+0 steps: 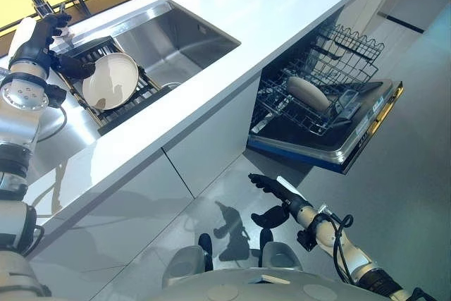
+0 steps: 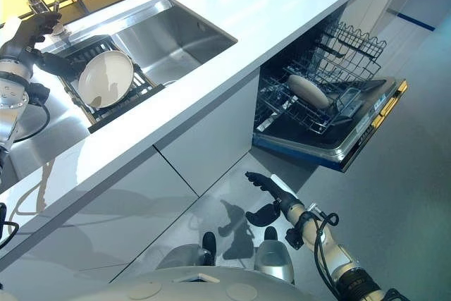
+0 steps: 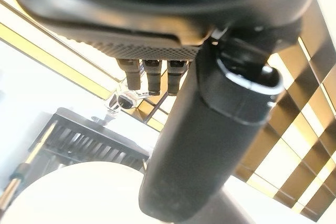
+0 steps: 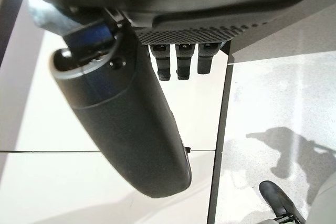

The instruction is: Pick up plates and place into dishwasher.

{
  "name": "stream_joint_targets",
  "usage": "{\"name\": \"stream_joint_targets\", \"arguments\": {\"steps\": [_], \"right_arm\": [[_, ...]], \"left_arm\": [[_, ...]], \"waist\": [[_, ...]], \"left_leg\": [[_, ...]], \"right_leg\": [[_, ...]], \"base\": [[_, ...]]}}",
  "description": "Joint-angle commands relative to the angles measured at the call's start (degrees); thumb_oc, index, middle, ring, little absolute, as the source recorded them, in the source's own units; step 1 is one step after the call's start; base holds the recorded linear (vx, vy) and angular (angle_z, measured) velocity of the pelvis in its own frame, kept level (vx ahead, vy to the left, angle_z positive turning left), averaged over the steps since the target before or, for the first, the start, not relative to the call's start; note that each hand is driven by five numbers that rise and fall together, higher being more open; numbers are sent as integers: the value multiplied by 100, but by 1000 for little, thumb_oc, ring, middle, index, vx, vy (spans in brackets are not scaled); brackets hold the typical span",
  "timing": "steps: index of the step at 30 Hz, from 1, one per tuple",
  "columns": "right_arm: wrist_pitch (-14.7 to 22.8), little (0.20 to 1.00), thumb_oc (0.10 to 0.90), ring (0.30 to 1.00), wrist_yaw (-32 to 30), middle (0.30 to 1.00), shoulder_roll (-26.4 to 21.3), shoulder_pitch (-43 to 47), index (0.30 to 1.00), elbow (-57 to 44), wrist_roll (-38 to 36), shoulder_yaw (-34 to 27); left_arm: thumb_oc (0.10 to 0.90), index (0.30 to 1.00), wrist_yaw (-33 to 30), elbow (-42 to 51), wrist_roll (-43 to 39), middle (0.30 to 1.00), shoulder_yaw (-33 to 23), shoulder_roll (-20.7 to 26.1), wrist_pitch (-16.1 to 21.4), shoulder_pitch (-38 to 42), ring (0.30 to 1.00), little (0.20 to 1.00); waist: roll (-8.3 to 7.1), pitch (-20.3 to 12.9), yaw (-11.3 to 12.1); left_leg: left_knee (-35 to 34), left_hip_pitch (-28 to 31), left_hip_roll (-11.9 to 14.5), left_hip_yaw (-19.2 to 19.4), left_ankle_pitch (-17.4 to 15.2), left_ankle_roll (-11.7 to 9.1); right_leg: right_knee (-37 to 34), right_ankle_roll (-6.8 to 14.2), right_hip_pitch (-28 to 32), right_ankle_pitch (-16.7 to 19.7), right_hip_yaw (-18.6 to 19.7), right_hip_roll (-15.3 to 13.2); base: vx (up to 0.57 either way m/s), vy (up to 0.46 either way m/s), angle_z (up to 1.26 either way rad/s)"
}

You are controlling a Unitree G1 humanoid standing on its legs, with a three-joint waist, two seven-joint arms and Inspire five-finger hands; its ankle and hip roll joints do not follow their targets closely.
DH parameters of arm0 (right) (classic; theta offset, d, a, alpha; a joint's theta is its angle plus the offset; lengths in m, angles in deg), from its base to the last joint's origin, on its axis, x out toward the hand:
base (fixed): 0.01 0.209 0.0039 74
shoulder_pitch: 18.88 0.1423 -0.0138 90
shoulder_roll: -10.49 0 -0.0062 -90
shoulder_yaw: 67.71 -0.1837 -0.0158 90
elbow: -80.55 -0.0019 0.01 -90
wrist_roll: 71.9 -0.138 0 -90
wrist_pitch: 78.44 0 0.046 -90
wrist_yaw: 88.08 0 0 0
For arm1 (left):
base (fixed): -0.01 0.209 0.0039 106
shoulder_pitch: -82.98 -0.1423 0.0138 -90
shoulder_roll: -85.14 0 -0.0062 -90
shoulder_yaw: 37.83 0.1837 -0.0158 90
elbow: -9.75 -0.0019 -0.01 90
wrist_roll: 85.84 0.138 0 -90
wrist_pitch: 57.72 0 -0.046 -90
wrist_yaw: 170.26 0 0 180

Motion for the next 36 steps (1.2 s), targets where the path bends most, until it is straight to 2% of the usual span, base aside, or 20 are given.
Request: {"name": "stream_joint_targets", "arguments": {"steps": [1, 4, 5, 6, 7, 8, 9, 12, 15, 17, 18, 19, 24, 25, 28, 30, 31, 32, 33, 36], "right_arm": [[552, 900, 800, 900, -73, 900, -213, 272, 900, -397, -444, 12], [640, 900, 800, 900, 2, 900, -313, 272, 900, -342, -433, -15], [700, 900, 800, 900, 15, 900, -324, 278, 900, -268, -445, -34], [724, 900, 800, 900, -1, 900, -313, 300, 900, -203, -448, -36], [771, 900, 800, 900, -27, 900, -299, 396, 900, 1, -473, -1], [775, 900, 800, 900, -36, 900, -295, 421, 900, 51, -485, 12], [789, 900, 800, 900, -45, 900, -308, 482, 900, 188, -483, 55], [883, 900, 800, 900, 10, 900, -338, 419, 900, 314, -313, -38], [826, 900, 800, 900, -39, 900, -409, 377, 900, 269, -186, -101], [747, 900, 800, 900, -180, 900, -388, 443, 900, 364, -95, -44], [605, 900, 800, 900, -252, 900, -361, 378, 900, 301, -100, -99], [491, 900, 800, 900, -226, 900, -346, 241, 900, 117, -239, -218], [474, 900, 800, 900, -97, 900, -238, 101, 900, -125, 64, -221], [468, 900, 800, 900, -10, 900, -162, 175, 900, -81, 176, -178], [442, 900, 800, 900, -17, 900, -106, 214, 900, -52, 252, -157], [528, 900, 800, 900, 4, 900, -70, 229, 900, 11, 345, -163], [584, 900, 800, 900, 5, 900, -79, 231, 900, 30, 333, -166], [588, 900, 800, 900, 1, 900, -82, 233, 900, 29, 326, -165], [633, 900, 800, 900, 21, 900, -103, 209, 900, 36, 286, -187], [664, 900, 800, 900, -7, 900, -197, 155, 900, -24, 181, -230]], "left_arm": [[800, 900, -553, 557, 217, 900, -810, 458, 316, -171, 900, 900], [800, 900, -543, 759, 187, 900, -1076, 450, 194, -454, 900, 900], [800, 900, -574, 807, 204, 900, -1142, 403, 167, -522, 900, 900], [800, 900, -588, 831, 229, 900, -1197, 367, 167, -572, 900, 900], [800, 900, -578, 702, 167, 900, -1214, 395, 257, -556, 900, 900], [800, 900, -574, 650, 139, 900, -1197, 409, 290, -529, 900, 900], [800, 900, -583, 384, 5, 900, -1091, 506, 422, -424, 900, 900], [800, 900, -668, 249, -35, 900, -1071, 518, 476, -405, 900, 900], [800, 900, -762, 192, -1, 900, -1097, 495, 483, -346, 900, 900], [800, 900, -844, -23, -203, 900, -1063, 565, 746, -295, 900, 900], [800, 900, -902, 125, -259, 900, -1144, 552, 767, -427, 900, 900], [800, 900, -879, 324, -135, 900, -1302, 555, 798, -694, 900, 900], [800, 900, -687, 187, -35, 900, -1304, 693, 755, -656, 900, 900], [800, 900, -659, -65, -76, 900, -1238, 781, 843, -497, 900, 900], [800, 900, -626, -213, -90, 900, -1148, 876, 903, -336, 900, 900], [800, 900, -700, -172, -72, 900, -1209, 885, 938, -422, 900, 900], [800, 900, -751, -47, -70, 900, -1284, 882, 936, -562, 900, 900], [800, 900, -759, -20, -68, 900, -1304, 880, 936, -587, 900, 900], [800, 900, -808, 78, -43, 900, -1348, 836, 953, -698, 900, 900], [800, 900, -847, 257, -4, 900, -1323, 714, 984, -774, 900, 900]], "waist": [[97, -318, 30], [131, -202, 77], [159, -157, 89], [202, -142, 102], [367, -168, 133], [380, -167, 146], [547, -201, 199], [671, -199, 245], [689, -197, 261], [646, -251, 278], [573, -266, 319], [468, -247, 322], [404, -371, 298], [428, -425, 311], [442, -470, 335], [408, -500, 366], [372, -508, 362], [370, -523, 362], [325, -553, 336], [255, -612, 215]], "left_leg": [[1888, -284, 74, 360, -483, -67], [2518, -827, 62, 177, 49, -155], [2358, -898, 122, 151, 101, -174], [2004, -833, 211, 101, 174, -219], [893, -669, 410, -53, 365, -334], [651, -597, 430, -66, 400, -346], [-394, -504, 658, -284, 667, -510], [-1068, -495, 908, -430, 1040, -749], [-924, -692, 924, -500, 980, -835], [-829, -657, 852, -392, 675, -809], [-642, -678, 713, -365, 502, -732], [-485, -647, 566, -296, 366, -600], [-413, -440, 196, -40, 150, -281], [-502, -329, 106, 249, 96, -199], [-571, -256, 32, 475, 32, -132], [-642, -161, -41, 613, -32, -78], [-670, -80, -108, 628, -83, -52], [-673, -95, -114, 631, -73, -49], [-689, -76, -197, 592, -93, -10], [-760, -13, -404, 415, -101, 57]], "right_leg": [[514, -177, 20, -625, -3, 134], [631, -339, -2, -647, 92, 199], [672, -347, 28, -697, 155, 204], [694, -339, 57, -761, 211, 215], [723, -271, 102, -899, 282, 259], [722, -257, 129, -930, 295, 244], [707, -200, 207, -1049, 337, 238], [638, -89, 463, -1211, 432, 116], [603, 79, 642, -1291, 442, -140], [542, 366, 627, -1206, 318, -529], [554, 549, 627, -1027, 266, -782], [757, 619, 427, -568, 277, -1038], [1140, 545, -37, 358, 133, -1430], [1162, 520, -170, 448, -90, -1379], [1011, 455, -282, 352, -284, -1131], [719, 403, -355, 184, -501, -776], [472, 367, -370, 14, -546, -454], [420, 356, -389, 12, -545, -399], [217, 321, -418, -78, -484, -98], [-127, 159, -443, -53, -152, 450]], "base": [[16, -145, -1], [56, -35, -3], [125, 113, -4], [296, 321, -18], [303, 323, -17], [480, 507, -15], [412, 421, -8], [394, 431, -2], [314, 545, 7], [275, 576, -18], [374, 700, -53], [369, 672, -51], [219, 418, -32], [158, 349, -26], [112, 247, -56], [115, 126, -47], [108, 94, -47], [128, 83, -58], [127, 53, -49], [157, 36, -43]]}}
